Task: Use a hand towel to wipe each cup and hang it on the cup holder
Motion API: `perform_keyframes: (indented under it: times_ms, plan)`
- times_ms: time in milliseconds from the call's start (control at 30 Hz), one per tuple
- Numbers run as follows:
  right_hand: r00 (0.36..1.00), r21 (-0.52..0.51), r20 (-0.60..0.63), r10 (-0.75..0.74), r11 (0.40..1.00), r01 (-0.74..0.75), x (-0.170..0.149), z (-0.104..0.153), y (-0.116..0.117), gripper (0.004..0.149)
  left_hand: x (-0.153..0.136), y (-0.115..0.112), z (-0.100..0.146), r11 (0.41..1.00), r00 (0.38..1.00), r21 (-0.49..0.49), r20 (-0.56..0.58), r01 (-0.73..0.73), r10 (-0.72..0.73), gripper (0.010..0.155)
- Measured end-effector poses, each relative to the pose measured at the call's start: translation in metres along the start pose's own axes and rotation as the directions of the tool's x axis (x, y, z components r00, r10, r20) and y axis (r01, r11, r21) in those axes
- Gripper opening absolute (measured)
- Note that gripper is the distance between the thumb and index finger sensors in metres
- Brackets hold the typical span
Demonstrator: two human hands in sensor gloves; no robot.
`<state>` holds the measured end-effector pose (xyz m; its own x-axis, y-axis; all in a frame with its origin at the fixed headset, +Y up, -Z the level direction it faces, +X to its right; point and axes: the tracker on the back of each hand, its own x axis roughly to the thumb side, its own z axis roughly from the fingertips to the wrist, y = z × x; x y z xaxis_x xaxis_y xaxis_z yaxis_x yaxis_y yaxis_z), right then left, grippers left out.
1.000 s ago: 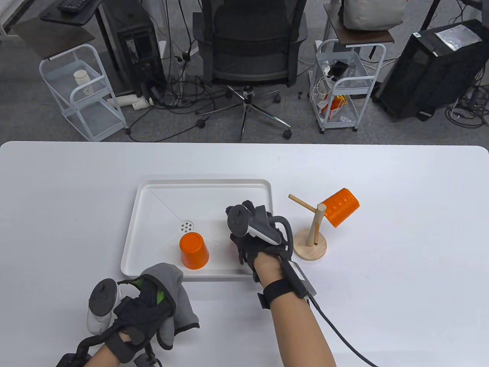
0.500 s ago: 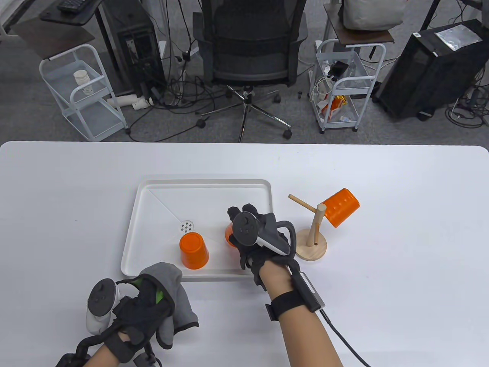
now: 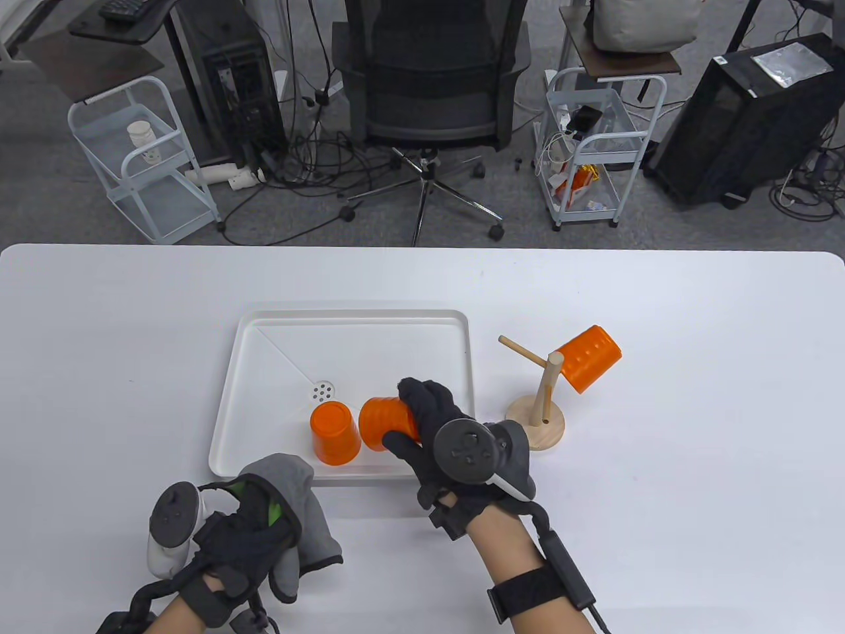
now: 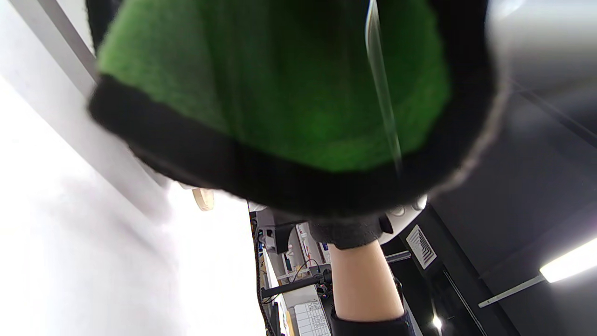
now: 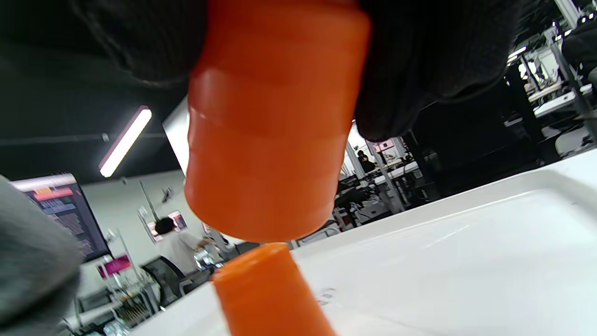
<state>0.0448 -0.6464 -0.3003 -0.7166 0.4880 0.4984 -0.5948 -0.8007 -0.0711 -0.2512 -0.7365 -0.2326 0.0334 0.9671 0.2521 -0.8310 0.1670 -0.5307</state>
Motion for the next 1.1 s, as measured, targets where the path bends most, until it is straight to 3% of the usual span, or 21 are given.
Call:
perform_keyframes:
  times_ms: [200, 467, 767, 1100]
  plan:
    - [0.965, -0.036, 0.022, -0.260, 0.965, 0.261, 0.011, 0.023, 0.007, 0.076, 0.001, 0.001, 0.001, 1.000, 1.000, -0.002, 0.016, 0.008, -0.008, 0.079]
    - [0.882, -0.054, 0.052, -0.468, 0.881, 0.471, 0.013, 0.043, 0.025, 0.077, 0.003, 0.000, 0.001, 1.000, 0.999, -0.013, 0.041, 0.013, -0.012, 0.078]
    - [0.786, -0.032, 0.033, -0.618, 0.785, 0.619, 0.010, 0.057, 0.041, 0.077, 0.004, -0.005, 0.002, 0.999, 0.998, -0.039, 0.062, 0.034, -0.032, 0.076]
    - [0.761, -0.004, 0.016, -0.649, 0.761, 0.649, 0.010, 0.061, 0.047, 0.077, 0.005, -0.008, 0.003, 0.998, 0.994, -0.055, 0.103, 0.029, -0.023, 0.074]
